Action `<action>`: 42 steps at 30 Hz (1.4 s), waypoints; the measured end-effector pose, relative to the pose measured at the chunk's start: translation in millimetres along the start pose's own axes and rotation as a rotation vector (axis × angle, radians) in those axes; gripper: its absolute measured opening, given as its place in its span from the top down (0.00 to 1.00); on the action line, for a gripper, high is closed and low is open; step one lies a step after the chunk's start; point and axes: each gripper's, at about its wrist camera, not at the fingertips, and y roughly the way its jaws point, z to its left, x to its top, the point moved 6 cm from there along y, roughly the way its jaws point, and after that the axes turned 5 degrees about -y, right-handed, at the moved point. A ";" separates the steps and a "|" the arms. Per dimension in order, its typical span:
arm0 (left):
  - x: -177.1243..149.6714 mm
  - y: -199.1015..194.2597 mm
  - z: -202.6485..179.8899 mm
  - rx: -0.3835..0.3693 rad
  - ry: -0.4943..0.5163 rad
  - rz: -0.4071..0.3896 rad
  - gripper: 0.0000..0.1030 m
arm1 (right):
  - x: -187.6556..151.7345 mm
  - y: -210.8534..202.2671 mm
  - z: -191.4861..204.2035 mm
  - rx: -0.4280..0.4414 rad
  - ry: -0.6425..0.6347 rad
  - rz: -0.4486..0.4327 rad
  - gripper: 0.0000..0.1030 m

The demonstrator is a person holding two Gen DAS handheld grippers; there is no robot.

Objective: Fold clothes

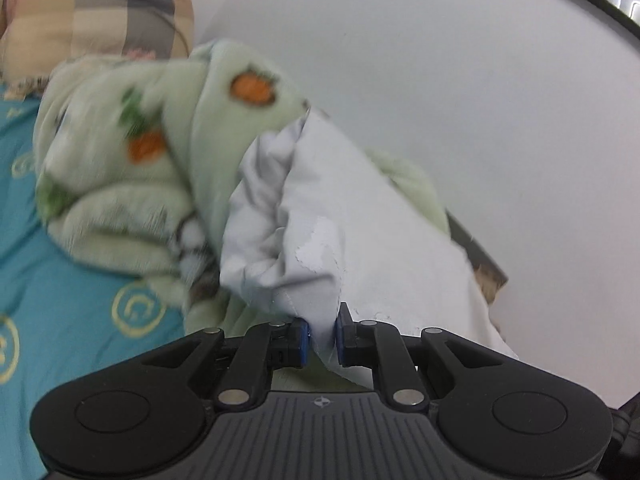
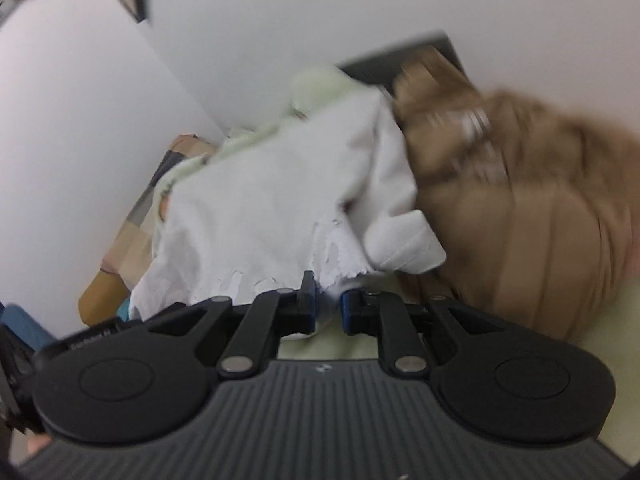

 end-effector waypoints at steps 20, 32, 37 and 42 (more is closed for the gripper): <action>8.9 -221.7 -111.1 0.132 0.408 -0.154 0.00 | 9.8 -178.4 101.4 -0.012 -0.272 -0.124 0.13; -80.1 -390.2 -164.8 0.136 0.465 -0.398 0.00 | -50.9 -306.3 133.4 0.036 -0.447 -0.249 0.13; -114.3 -421.9 -161.7 0.161 0.479 -0.422 0.00 | -84.2 -341.3 142.8 0.034 -0.519 -0.296 0.13; -133.4 -448.9 -148.5 0.179 0.452 -0.438 0.00 | -113.0 -360.6 152.8 0.051 -0.567 -0.307 0.13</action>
